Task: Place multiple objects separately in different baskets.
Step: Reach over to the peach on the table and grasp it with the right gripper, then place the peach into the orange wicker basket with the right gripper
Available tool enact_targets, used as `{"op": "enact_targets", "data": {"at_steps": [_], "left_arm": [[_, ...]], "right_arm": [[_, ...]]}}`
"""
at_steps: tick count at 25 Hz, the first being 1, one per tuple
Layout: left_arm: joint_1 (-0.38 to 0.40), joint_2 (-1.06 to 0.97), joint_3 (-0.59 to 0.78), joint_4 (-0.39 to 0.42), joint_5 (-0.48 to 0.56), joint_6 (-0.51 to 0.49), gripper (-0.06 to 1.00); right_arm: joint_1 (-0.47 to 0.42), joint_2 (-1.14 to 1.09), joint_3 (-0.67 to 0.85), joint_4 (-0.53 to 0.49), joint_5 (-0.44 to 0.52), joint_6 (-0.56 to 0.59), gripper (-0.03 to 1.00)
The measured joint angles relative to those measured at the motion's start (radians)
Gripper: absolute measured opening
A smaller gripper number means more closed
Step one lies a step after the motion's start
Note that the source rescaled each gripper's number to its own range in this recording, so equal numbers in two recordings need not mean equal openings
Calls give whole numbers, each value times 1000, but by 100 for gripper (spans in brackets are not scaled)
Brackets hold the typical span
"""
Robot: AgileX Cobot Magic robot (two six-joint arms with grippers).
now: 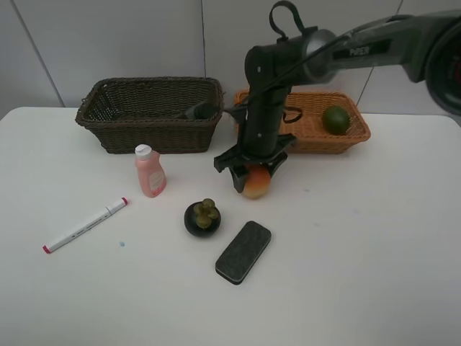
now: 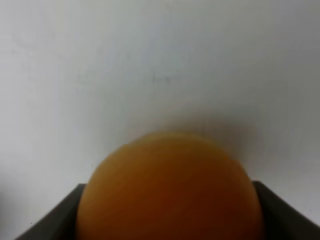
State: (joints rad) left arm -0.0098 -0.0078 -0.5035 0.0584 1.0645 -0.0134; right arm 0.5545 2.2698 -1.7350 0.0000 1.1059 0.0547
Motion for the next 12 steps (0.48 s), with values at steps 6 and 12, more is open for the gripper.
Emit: {"op": "enact_targets", "data": {"at_steps": [6,12], "left_arm": [[0,0,0,0,0,0,100],[0,0,0,0,0,0,100]], "right_arm": [[-22,-149,0,-16,6,0,49],[-91,-195,-71,-75,8,3,49]]}}
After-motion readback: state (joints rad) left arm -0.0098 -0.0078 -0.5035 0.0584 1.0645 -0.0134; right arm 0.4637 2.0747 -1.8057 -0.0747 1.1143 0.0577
